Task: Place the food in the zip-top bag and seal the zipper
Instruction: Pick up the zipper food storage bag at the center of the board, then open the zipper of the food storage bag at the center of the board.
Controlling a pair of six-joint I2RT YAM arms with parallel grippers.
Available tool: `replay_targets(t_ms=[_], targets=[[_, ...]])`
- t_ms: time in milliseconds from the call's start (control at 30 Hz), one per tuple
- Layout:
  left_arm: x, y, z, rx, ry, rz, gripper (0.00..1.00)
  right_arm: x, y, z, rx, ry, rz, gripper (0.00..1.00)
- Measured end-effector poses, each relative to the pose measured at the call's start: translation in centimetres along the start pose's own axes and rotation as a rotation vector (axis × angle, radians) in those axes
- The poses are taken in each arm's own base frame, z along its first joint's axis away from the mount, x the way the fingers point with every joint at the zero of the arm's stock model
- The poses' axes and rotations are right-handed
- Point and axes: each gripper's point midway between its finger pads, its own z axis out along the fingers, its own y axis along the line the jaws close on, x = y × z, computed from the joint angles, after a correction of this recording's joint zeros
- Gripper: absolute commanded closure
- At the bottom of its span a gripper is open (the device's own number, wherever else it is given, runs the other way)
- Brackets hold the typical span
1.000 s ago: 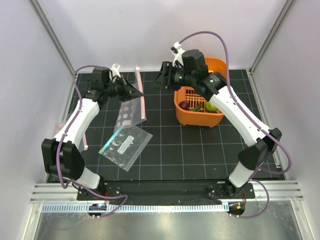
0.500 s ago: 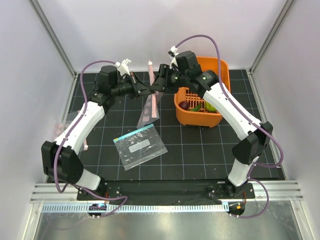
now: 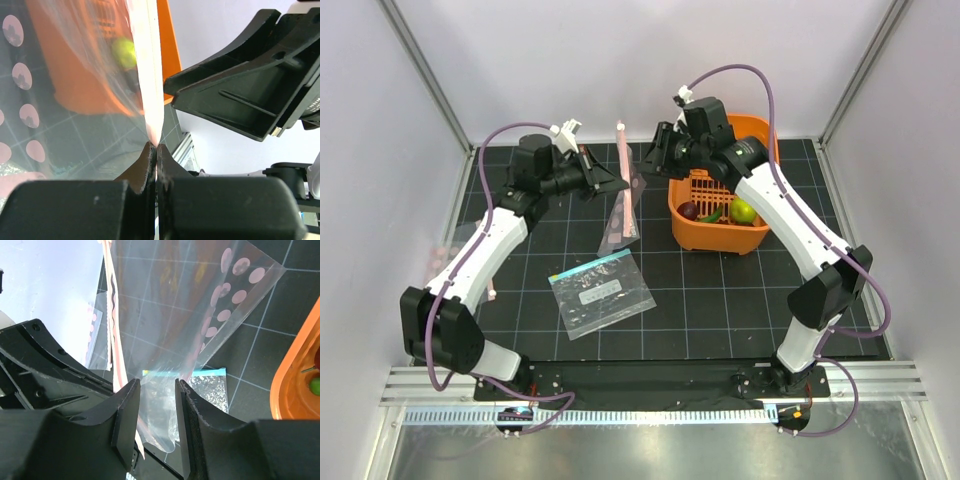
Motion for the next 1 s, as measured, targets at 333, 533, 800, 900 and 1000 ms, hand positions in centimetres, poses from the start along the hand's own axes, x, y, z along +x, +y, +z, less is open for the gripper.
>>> replay_targets(t_ms=[333, 533, 800, 900, 1000], targets=[[0.1, -0.4, -0.2, 0.014, 0.003, 0.006, 1.00, 0.1, 0.9, 0.0, -0.046, 0.010, -0.005, 0.60], [0.1, -0.7, -0.1, 0.027, 0.007, 0.013, 1.00, 0.1, 1.5, -0.1, -0.078, 0.015, -0.009, 0.61], [0.8, -1.3, 0.1, 0.047, 0.026, 0.021, 1.00, 0.4, 1.9, 0.1, -0.104, 0.032, -0.009, 0.62], [0.8, -1.4, 0.1, 0.048, 0.028, 0.021, 1.00, 0.5, 1.9, 0.3, -0.109, 0.037, -0.009, 0.65], [0.8, -1.4, 0.1, 0.051, 0.031, 0.022, 1.00, 0.6, 2.0, 0.3, -0.115, 0.044, -0.008, 0.66]])
